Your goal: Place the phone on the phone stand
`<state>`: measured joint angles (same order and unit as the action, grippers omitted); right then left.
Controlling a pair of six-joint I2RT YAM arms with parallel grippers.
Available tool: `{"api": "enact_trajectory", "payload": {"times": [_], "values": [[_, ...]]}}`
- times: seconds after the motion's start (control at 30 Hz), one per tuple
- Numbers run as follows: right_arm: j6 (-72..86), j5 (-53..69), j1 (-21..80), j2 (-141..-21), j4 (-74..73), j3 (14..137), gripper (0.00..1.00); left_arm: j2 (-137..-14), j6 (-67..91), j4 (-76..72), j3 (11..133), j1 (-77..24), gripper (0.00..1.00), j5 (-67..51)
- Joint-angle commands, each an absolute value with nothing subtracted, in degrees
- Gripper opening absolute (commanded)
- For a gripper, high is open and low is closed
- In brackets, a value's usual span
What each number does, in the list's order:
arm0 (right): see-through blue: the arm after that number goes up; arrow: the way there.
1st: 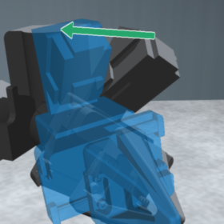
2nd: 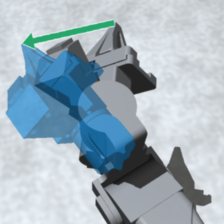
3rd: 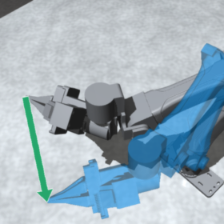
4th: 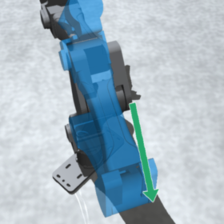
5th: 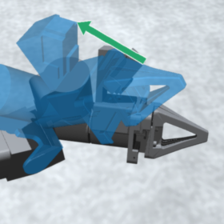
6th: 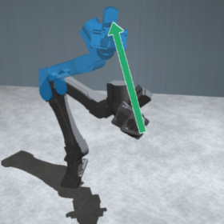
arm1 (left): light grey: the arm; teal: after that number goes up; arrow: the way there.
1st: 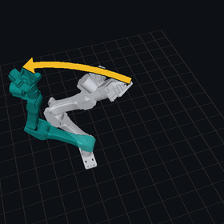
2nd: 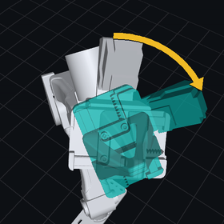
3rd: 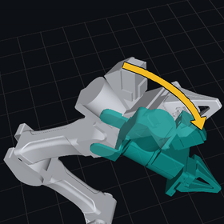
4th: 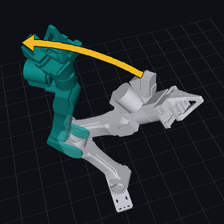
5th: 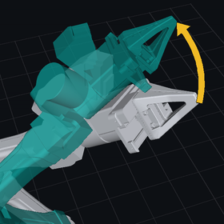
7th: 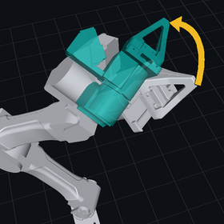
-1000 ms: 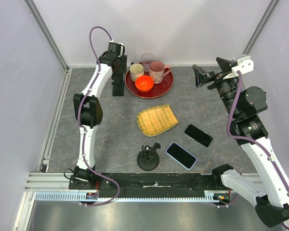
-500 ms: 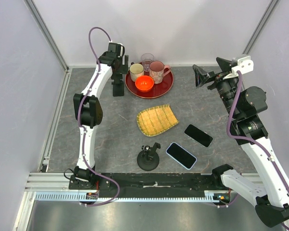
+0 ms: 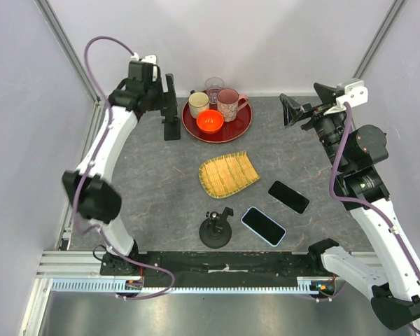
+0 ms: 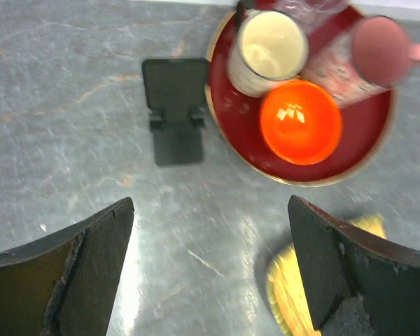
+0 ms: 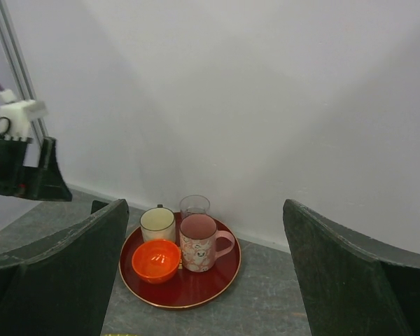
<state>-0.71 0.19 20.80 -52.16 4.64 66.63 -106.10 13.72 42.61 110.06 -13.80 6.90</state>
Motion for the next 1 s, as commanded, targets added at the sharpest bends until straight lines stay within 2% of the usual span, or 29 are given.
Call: {"api": "enact_trajectory", "payload": {"times": [0.0,0.1,0.33,0.5,0.6,0.77,0.97], "values": [[-0.18,2.63,20.92,-53.35,4.92,68.99,0.98,-90.03,17.40,31.67,90.87,-16.52,0.96,-3.14],[1.56,4.56,21.00,-55.28,4.40,70.48,0.98,-85.88,17.75,24.18,80.11,-17.84,0.94,-9.92],[8.07,13.52,21.01,-65.99,-3.22,79.26,0.98,-86.40,17.58,22.50,78.05,-19.16,0.88,-22.84],[17.22,16.26,22.84,-72.68,-8.69,81.66,0.98,-81.66,17.40,20.92,75.50,-21.18,0.88,-21.36],[17.23,11.27,24.78,-74.44,-17.46,78.85,0.98,-79.55,17.93,20.83,75.41,-21.27,0.88,-21.44],[13.98,-7.08,25.31,-68.04,-32.50,71.73,0.98,-75.16,18.19,20.30,74.98,-21.09,0.88,-21.01],[13.88,-13.18,25.40,-66.18,-51.39,69.43,0.98,-72.86,19.07,19.51,74.36,-20.83,0.88,-21.09]]}}
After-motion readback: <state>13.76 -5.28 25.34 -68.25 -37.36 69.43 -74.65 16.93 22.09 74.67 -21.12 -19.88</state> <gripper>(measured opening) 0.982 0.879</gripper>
